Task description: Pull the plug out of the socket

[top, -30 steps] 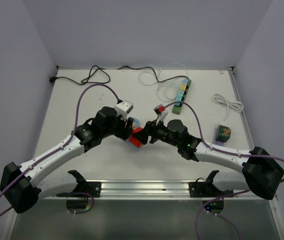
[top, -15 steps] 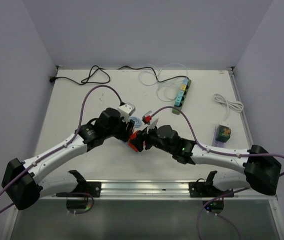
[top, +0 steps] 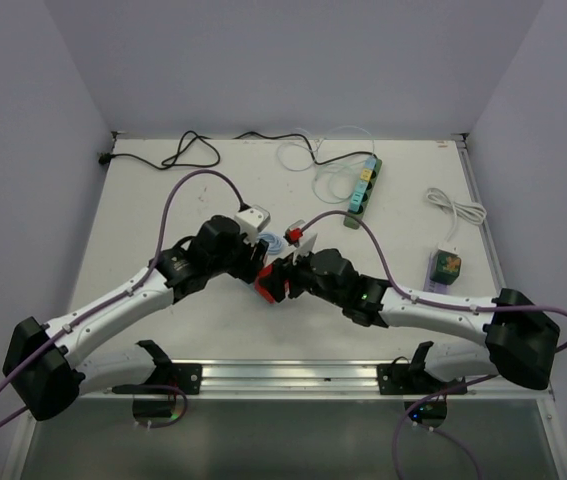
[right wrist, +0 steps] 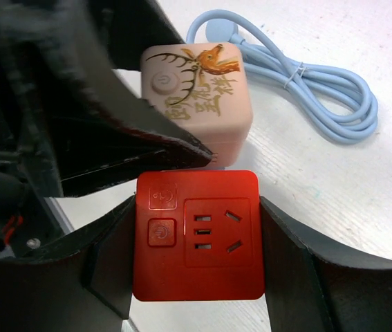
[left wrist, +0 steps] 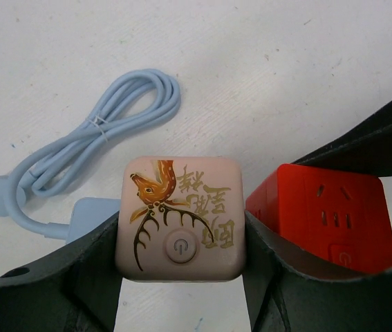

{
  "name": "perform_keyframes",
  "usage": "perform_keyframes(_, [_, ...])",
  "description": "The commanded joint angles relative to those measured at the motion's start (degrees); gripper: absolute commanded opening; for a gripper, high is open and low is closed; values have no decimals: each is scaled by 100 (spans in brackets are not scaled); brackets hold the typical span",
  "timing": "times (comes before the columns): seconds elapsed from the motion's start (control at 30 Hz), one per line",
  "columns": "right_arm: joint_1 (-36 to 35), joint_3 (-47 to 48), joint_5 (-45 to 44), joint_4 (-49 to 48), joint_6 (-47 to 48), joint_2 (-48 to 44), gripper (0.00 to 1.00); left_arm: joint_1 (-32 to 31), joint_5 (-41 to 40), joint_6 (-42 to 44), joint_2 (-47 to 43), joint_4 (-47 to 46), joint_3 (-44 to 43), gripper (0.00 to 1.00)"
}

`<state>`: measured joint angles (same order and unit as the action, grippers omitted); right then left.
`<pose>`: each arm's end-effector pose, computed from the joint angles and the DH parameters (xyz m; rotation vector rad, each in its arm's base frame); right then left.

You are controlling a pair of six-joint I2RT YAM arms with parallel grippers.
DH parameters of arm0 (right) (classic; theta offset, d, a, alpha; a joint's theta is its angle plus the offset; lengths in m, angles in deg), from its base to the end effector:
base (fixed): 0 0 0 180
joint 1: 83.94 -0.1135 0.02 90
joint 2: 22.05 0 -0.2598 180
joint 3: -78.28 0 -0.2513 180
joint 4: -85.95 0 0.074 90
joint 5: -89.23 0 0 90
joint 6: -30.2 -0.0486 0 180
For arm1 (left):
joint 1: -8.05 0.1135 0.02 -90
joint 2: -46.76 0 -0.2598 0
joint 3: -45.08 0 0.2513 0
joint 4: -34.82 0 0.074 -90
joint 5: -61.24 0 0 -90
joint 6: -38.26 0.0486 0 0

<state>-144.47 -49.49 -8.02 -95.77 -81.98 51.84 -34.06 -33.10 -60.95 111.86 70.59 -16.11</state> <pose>0.1511 0.2550 0.2287 -0.5752 1.9257 0.8344 0.1921 -0.1687 0.2538 0.6095 2.2082 -0.3876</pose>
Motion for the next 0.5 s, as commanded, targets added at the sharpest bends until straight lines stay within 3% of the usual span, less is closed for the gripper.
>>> perform_keyframes(0.0, [269,-132,530,1017,-865,222,0,124,-1182,16,-901,-1571,-238,0])
perform_keyframes(0.23, [639,-53,1199,1025,-1421,407,0,1,-1341,183,-894,-1554,-263,0])
perform_keyframes(0.47, [447,105,1050,1148,-772,487,0,-96,-1368,253,-718,-1475,-307,0])
